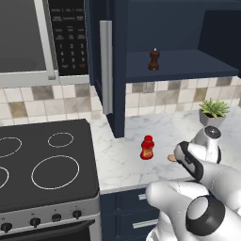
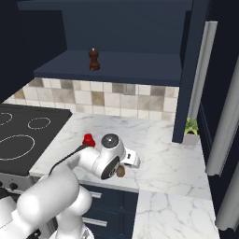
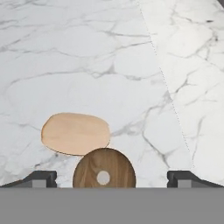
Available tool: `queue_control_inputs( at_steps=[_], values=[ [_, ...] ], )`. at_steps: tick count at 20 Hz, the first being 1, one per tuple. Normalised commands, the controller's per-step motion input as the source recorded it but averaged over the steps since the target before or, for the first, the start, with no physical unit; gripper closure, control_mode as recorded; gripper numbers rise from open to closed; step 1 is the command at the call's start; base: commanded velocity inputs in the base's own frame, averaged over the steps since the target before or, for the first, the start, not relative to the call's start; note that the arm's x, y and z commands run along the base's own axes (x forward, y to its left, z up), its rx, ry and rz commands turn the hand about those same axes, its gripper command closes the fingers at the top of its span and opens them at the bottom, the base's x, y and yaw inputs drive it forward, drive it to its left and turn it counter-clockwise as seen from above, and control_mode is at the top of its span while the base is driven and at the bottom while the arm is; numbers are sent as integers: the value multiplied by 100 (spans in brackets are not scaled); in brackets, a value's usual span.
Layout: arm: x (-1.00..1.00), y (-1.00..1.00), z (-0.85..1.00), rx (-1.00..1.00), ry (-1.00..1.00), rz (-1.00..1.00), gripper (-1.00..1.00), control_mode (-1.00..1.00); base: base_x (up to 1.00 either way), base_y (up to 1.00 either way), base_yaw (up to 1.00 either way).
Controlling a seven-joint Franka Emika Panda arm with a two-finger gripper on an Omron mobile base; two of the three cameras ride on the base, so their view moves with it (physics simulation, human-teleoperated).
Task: There are various items on the counter. Only move the condiments/shakers into the cabinet.
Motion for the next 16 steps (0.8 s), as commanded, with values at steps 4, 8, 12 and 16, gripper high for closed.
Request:
queue_control_inputs(
  at_steps=[4, 8, 12, 16],
  values=[
    [15, 9, -18, 0, 0, 0, -100, -100, 0, 0, 0],
    [10, 1, -9, 0, 0, 0, 100, -100, 0, 0, 0],
    [0, 0, 0, 0, 0, 0, 100, -100, 0, 0, 0],
    [-9, 0, 39, 0, -17, 0, 100, -100, 0, 0, 0]
  ],
)
